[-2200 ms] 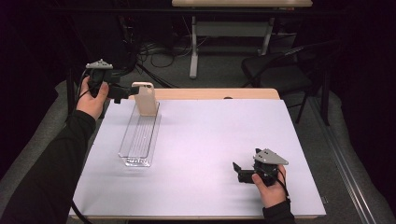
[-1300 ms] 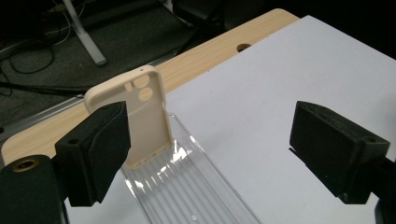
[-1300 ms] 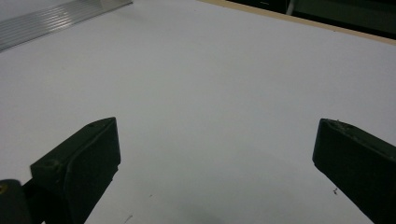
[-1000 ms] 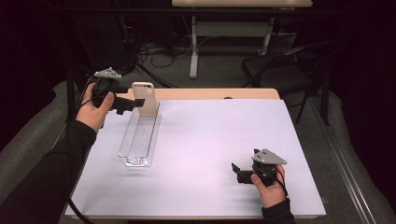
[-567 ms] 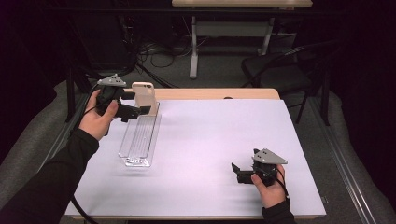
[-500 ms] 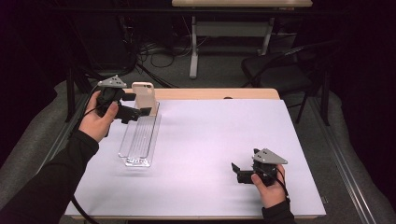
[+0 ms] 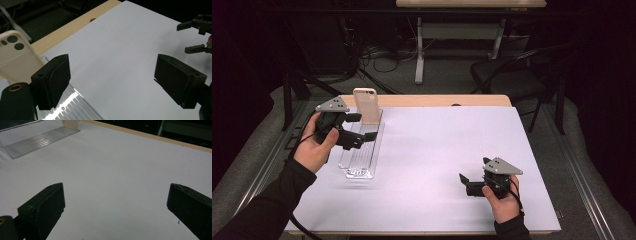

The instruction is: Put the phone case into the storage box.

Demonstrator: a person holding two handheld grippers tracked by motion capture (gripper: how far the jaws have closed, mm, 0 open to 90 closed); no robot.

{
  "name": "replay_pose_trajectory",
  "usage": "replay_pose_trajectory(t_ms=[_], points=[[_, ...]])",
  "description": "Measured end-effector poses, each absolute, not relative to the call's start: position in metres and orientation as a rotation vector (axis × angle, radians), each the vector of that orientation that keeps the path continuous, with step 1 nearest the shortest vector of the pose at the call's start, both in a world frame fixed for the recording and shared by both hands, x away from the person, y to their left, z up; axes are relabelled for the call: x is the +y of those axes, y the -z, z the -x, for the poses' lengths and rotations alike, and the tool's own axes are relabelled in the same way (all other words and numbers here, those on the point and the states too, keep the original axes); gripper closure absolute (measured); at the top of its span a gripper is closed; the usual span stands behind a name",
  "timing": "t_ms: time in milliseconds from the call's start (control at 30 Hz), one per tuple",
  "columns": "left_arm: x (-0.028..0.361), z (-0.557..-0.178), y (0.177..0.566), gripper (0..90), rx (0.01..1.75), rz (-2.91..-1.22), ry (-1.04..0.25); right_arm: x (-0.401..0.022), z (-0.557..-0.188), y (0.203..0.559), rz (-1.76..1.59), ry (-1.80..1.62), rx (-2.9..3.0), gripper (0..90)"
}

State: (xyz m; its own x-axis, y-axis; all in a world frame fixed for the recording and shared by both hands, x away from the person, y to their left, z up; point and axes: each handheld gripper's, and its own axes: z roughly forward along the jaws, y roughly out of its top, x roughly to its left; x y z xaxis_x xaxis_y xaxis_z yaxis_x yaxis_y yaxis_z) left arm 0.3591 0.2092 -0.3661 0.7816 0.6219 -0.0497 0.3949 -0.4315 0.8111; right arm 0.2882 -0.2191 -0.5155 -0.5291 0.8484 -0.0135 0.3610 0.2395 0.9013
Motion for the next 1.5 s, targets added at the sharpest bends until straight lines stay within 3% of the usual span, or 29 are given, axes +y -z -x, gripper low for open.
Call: replay_pose_trajectory(t_ms=[967,1500], points=[[0.177,-0.315,0.464,14.3,0.738,-2.069,-0.24,-0.246,-0.269,0.513,-1.126,-1.247,1.973,1.6],[0.187,-0.3,0.504,14.3,0.761,-2.0,-0.319,-0.243,-0.267,0.519,-1.111,-1.238,1.989,1.6]])
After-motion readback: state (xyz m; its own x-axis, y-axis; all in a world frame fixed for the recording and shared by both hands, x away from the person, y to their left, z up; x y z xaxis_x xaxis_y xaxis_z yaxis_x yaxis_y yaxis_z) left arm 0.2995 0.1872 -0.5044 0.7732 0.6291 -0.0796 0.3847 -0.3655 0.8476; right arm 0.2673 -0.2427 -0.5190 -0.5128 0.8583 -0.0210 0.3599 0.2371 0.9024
